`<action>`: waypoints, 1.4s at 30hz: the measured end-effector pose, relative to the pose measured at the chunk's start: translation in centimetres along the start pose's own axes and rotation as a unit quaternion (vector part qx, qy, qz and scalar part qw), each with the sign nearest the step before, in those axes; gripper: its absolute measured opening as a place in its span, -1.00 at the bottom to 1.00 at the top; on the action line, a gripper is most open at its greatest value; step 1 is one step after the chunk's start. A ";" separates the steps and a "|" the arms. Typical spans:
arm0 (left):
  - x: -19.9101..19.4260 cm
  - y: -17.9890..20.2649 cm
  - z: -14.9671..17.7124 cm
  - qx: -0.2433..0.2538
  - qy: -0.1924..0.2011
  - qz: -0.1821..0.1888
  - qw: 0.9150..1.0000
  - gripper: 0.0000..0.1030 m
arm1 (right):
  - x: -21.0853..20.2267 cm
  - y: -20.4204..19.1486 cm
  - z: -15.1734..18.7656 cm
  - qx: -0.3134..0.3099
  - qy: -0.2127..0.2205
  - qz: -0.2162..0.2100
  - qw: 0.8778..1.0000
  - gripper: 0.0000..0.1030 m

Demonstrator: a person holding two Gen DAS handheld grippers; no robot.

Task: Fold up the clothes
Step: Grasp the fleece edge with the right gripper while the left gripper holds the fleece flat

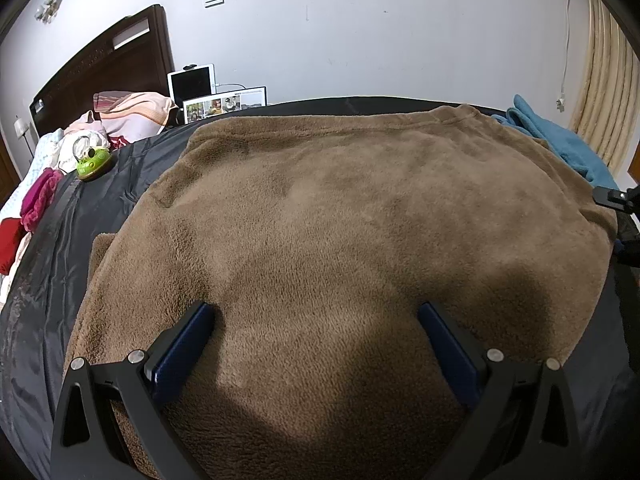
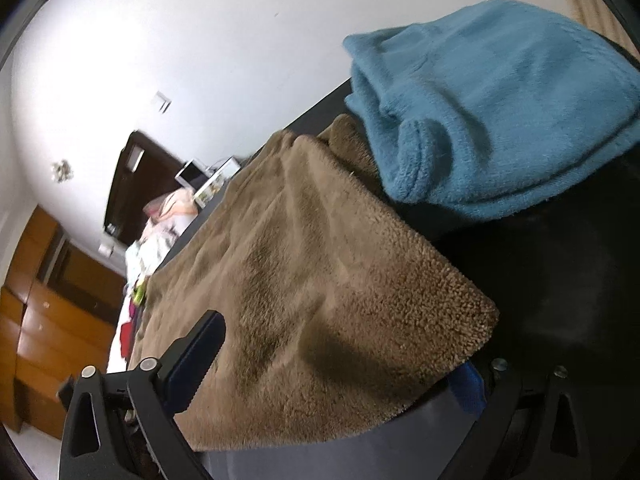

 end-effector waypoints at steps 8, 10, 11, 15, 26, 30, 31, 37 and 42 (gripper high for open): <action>0.0 0.0 0.0 0.000 0.000 -0.001 1.000 0.98 | 0.0 0.7 -0.3 -0.009 0.027 0.050 0.998 -0.15; 0.0 0.0 0.0 0.000 0.000 -0.001 1.000 0.98 | 0.2 0.5 -0.2 -0.019 0.025 0.050 0.998 -0.28; 0.0 0.0 0.0 0.000 0.000 0.000 1.000 0.98 | 0.1 0.3 -0.2 -0.021 0.026 0.046 0.998 -0.34; -0.1 0.0 0.0 -0.003 0.002 0.003 1.000 0.98 | -1.0 -1.6 -0.4 -0.047 0.046 0.034 0.997 -0.43; -2.7 1.3 -5.6 -0.034 0.018 0.085 0.996 0.98 | -1.8 -3.8 -0.4 -0.080 0.065 0.012 0.995 -0.45; -2.2 3.4 -7.9 -0.042 0.008 0.129 0.991 0.98 | -1.9 -2.9 -0.6 -0.076 0.059 0.004 0.995 -0.45; -2.0 4.0 -8.3 -0.042 0.004 0.141 0.989 0.98 | -1.9 -2.8 -0.6 -0.077 0.058 0.001 0.995 -0.45; 0.1 6.0 -8.2 -0.038 -0.018 0.152 0.988 0.98 | -2.0 -3.0 -0.7 -0.076 0.056 -0.014 0.995 -0.45; 1.7 4.5 -6.4 -0.072 -0.037 0.150 0.985 0.98 | -1.4 -2.5 -0.9 -0.066 0.046 -0.015 0.997 -0.35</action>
Point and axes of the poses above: each gripper's, at about its wrist camera, not at the fingertips, and x roughly the way its jaws point, y to its right, z to its underside, the point moved 6 cm from there along x, roughly the way its jaws point, and after that the axes turned 10 degrees about x, right-handed, at the moved point
